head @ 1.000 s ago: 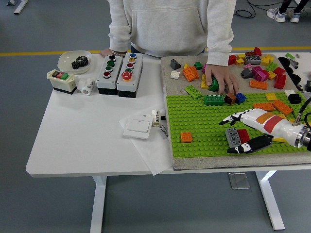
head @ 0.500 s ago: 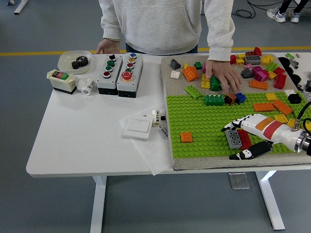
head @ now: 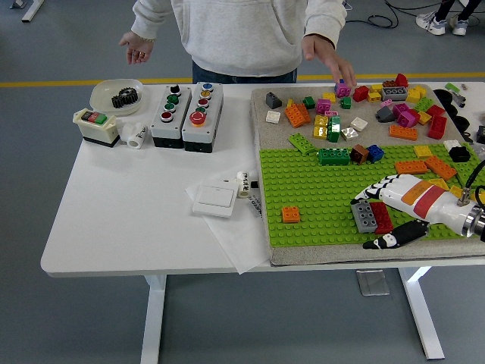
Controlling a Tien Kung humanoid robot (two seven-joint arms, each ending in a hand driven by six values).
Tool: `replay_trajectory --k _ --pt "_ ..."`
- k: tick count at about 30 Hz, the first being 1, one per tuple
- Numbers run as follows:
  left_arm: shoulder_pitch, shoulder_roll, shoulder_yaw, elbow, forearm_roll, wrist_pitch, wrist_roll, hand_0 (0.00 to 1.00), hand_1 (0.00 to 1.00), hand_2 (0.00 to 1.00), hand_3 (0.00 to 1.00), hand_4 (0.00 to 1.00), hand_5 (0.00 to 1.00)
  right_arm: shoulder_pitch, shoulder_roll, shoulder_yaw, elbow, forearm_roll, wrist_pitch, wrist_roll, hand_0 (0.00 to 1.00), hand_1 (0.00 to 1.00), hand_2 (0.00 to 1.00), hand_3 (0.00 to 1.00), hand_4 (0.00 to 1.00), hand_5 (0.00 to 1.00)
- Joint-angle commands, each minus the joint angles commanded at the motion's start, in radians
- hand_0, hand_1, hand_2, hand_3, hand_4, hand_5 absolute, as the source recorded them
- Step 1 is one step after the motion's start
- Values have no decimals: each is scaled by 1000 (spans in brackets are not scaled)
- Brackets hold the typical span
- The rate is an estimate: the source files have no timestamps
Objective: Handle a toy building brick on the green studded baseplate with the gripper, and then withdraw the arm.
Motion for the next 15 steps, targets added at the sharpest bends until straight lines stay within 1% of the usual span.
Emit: replay_trajectory --k 7,15 --pt "-2 0 3 0 -5 0 -1 742 744 745 599 667 603 1 3 -8 -22 -14 -17 5 752 706 734 758 991 712" --pt "-3 0 3 0 -5 0 -1 741 744 745 599 667 603 -2 3 -10 -29 -16 -20 5 754 706 732 754 990 710"
